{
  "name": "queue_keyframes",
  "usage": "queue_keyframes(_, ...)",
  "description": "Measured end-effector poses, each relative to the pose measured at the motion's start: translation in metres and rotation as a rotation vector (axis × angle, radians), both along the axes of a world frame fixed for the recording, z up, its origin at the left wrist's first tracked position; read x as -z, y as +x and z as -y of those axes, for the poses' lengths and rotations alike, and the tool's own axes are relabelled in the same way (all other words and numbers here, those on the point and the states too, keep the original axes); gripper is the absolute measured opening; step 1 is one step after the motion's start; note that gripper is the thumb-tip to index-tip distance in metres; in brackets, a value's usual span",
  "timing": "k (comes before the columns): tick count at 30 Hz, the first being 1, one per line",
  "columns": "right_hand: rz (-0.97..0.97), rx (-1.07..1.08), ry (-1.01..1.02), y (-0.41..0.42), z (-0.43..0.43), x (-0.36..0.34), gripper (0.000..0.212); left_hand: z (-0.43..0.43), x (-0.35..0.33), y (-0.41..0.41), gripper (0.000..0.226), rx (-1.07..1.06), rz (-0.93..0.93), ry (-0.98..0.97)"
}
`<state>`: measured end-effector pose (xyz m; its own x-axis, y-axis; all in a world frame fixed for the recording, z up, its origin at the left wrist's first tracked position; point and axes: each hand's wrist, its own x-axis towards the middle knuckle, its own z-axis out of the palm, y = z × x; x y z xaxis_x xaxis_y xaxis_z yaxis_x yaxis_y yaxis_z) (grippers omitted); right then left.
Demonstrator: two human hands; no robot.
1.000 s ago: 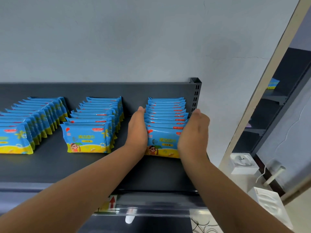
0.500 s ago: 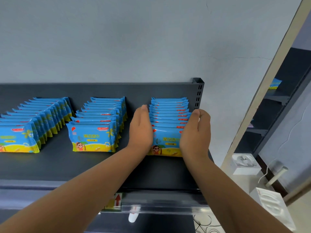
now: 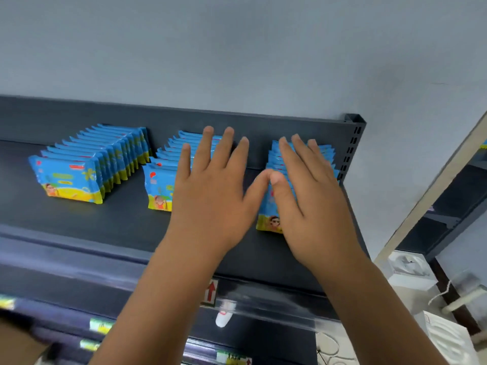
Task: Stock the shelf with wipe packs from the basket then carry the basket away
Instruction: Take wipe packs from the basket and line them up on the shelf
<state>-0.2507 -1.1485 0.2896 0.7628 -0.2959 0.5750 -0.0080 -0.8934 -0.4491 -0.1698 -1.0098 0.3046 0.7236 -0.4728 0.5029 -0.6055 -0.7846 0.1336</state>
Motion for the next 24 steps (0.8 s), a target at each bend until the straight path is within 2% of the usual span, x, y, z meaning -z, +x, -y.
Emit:
queue_keyframes(7,-0.067,-0.245,-0.108,0.045,-0.089,-0.005,0.066,-0.099,0.017,0.002,0.079,-0.287,-0.037,-0.047)
queue_keyframes(15,-0.107,-0.681,-0.131,0.078,-0.25,0.023,0.065,-0.251,0.05,-0.032,0.075,-0.659,-0.131,-0.093)
queue_keyframes(24,-0.272,-0.977,-0.167,0.082,-0.423,0.064,0.069,-0.414,0.094,-0.069,0.076,-0.973,-0.243,-0.105)
